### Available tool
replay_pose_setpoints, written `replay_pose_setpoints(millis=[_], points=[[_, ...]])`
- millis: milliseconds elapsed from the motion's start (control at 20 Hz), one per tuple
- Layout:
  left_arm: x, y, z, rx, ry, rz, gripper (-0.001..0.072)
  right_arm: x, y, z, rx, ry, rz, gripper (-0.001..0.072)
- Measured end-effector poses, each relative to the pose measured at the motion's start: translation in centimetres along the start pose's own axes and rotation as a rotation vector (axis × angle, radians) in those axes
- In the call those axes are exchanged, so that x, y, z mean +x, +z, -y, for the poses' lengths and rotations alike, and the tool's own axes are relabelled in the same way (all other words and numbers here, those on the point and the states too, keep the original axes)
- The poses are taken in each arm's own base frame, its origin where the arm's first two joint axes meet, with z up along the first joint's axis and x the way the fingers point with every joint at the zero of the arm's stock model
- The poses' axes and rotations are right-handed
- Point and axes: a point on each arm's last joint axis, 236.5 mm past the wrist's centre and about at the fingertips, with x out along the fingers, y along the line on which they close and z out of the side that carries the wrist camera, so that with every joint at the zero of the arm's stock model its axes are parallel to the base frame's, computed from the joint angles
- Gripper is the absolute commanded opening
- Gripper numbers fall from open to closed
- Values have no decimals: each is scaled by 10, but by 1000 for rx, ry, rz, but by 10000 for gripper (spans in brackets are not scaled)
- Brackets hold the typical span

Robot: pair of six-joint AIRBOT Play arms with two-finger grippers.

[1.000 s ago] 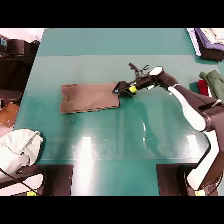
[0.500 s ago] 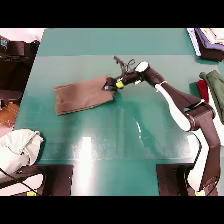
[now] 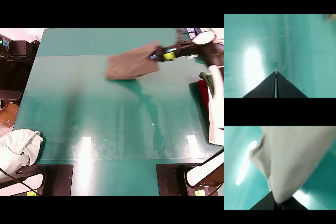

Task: Fold the shirts.

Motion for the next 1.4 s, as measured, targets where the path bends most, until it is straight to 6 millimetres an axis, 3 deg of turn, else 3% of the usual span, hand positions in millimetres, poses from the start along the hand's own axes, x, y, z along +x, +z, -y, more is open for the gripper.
replay_pose_setpoints(millis=[100, 300, 450, 550, 750, 1000, 1400], points=[[0, 0, 11, -3, -44, 0, 32, -49, 20, 56, 44, -102, 88, 11], [-2, -6, 29, -10, -121, -28, 32, -136, 32, 150, 153, -252, 225, 10], [-3, -12, 39, -15, -163, -51, 32, -185, 30, 197, 215, -331, 302, 10], [-4, -13, 44, -23, -183, -60, 32, -209, 32, 214, 243, -343, 358, 10], [-5, -17, 49, -35, -207, -77, 32, -246, 55, 216, 266, -282, 513, 10], [-7, -25, 52, -36, -219, -113, 32, -298, 80, 197, 203, -301, 636, 10], [-7, -28, 53, -35, -223, -124, 32, -357, 58, 175, 94, -560, 615, 10]])
